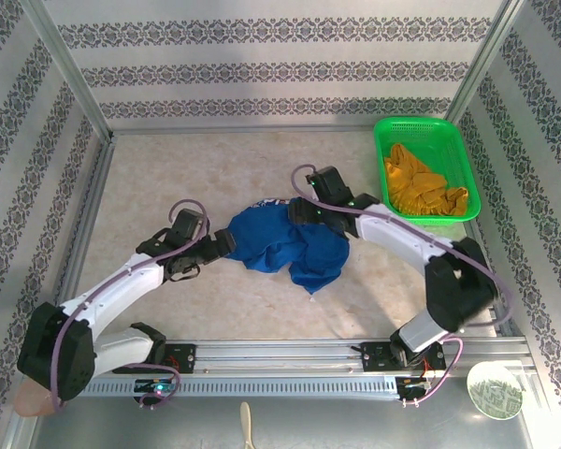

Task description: Fold the inside-out t-shirt

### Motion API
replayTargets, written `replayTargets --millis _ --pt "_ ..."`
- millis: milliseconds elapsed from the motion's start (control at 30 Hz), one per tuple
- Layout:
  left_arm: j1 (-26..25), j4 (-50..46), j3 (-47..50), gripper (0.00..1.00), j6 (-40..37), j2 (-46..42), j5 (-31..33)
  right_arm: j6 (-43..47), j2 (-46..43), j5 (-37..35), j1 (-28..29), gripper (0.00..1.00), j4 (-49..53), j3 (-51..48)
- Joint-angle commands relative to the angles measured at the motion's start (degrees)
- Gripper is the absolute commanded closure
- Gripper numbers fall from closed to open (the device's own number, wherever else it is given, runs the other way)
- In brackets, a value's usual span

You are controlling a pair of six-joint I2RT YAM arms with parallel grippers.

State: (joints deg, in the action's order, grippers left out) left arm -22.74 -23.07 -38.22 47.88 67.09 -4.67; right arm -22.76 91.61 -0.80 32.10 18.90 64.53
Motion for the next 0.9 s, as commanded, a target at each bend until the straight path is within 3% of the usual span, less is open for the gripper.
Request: replayTargets --millis 0,267,367,433,467,500,567,700,867 --pt "2.8 3.0 -1.6 0.02 -1.6 4.3 -0.8 4.5 5.7 -3.6 0.8 0.22 4.3 5.5" --pt "4.2 5.7 -9.1 0.23 -8.7 19.5 -2.2 4.9 14.7 -6.1 0.4 0.29 7.1 10.2" --pt "4.2 6.2 -11.6 0.3 -10.4 24.0 -2.2 4.8 15.2 -5.6 -0.7 0.53 7.0 9.8" --pt "4.2 6.9 -13.2 0.37 -11.2 27.2 -2.0 4.9 14.4 -4.5 -1.9 0.83 6.9 9.2" --pt "4.2 7.3 -13.9 0.45 -11.8 28.5 -2.3 5.0 13.6 -3.9 -2.5 0.96 6.9 9.0" --pt "4.2 7.9 -14.8 0.6 -12.3 30.2 -2.7 5.1 12.4 -3.2 -3.1 1.0 6.9 8.7" --pt "4.2 8.4 -17.1 0.97 -13.7 32.9 -3.8 5.3 8.7 -2.1 -4.3 1.0 6.8 8.4" --pt "5.9 3.1 -26.0 1.0 -16.0 31.9 -5.8 5.0 -3.6 0.6 -9.2 1.0 7.0 10.7" --pt "10.9 -1.7 -43.0 1.0 -13.0 23.1 -12.0 0.7 -15.4 7.3 -18.5 1.0 8.1 23.5"
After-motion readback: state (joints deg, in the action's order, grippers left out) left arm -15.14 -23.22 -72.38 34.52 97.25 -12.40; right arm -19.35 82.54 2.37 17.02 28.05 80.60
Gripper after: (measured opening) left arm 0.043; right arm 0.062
